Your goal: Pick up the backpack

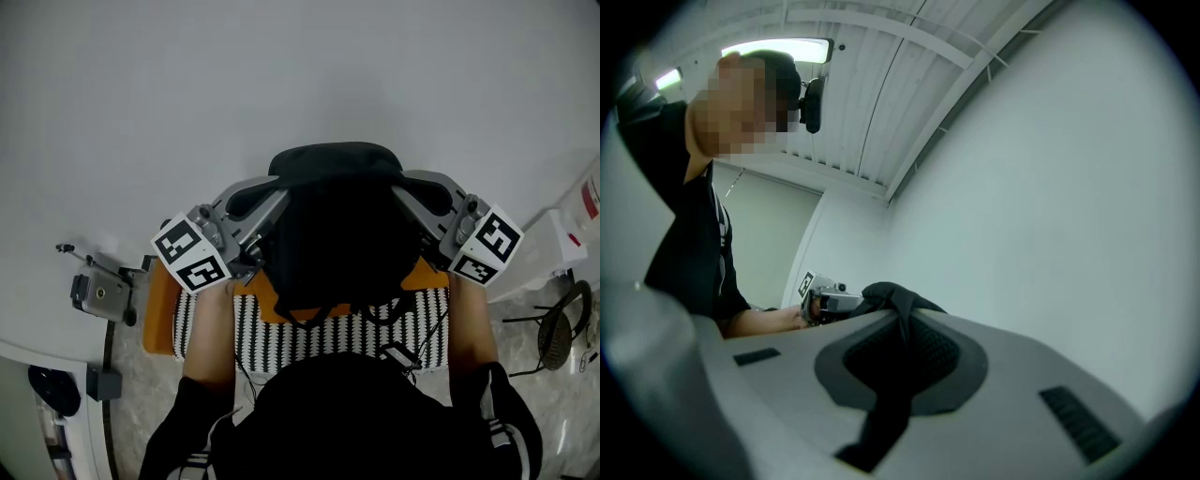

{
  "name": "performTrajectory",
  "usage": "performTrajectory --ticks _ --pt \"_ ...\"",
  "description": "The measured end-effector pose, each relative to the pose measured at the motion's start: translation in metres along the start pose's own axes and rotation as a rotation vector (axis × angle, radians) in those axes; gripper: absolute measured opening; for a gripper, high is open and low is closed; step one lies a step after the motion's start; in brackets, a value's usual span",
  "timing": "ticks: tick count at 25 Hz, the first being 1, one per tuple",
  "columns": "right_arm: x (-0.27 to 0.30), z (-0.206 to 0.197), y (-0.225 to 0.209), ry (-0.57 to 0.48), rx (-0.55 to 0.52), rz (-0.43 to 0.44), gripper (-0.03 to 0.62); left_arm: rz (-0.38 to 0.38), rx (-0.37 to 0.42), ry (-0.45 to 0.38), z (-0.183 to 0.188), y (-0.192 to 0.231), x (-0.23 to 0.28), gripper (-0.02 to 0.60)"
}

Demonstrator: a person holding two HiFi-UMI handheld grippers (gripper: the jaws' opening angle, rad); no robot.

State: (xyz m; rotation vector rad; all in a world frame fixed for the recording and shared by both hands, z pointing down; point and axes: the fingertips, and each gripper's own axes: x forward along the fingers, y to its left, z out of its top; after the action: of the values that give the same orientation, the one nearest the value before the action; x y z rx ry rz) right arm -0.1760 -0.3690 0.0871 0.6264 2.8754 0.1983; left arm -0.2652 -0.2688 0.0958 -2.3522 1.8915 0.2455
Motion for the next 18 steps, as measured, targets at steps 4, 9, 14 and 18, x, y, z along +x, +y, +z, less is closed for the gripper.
performTrajectory --ticks 4,9,14,18 --pt "-0.002 0.0015 0.0029 0.0 -0.009 0.006 0.028 0.001 0.006 -0.006 0.0024 -0.0033 -0.0006 0.034" --pt "-0.0002 0.0031 0.0047 -0.004 -0.008 0.012 0.028 0.002 0.005 -0.014 0.0046 -0.0031 -0.0028 0.034" --pt "0.0002 0.0043 0.0044 -0.028 0.03 0.033 0.028 0.002 -0.009 -0.027 0.0042 -0.0023 -0.0034 0.034" --pt "0.002 0.0018 0.0046 -0.022 0.033 0.035 0.028 0.0 -0.013 -0.023 0.0019 -0.002 -0.0054 0.034"
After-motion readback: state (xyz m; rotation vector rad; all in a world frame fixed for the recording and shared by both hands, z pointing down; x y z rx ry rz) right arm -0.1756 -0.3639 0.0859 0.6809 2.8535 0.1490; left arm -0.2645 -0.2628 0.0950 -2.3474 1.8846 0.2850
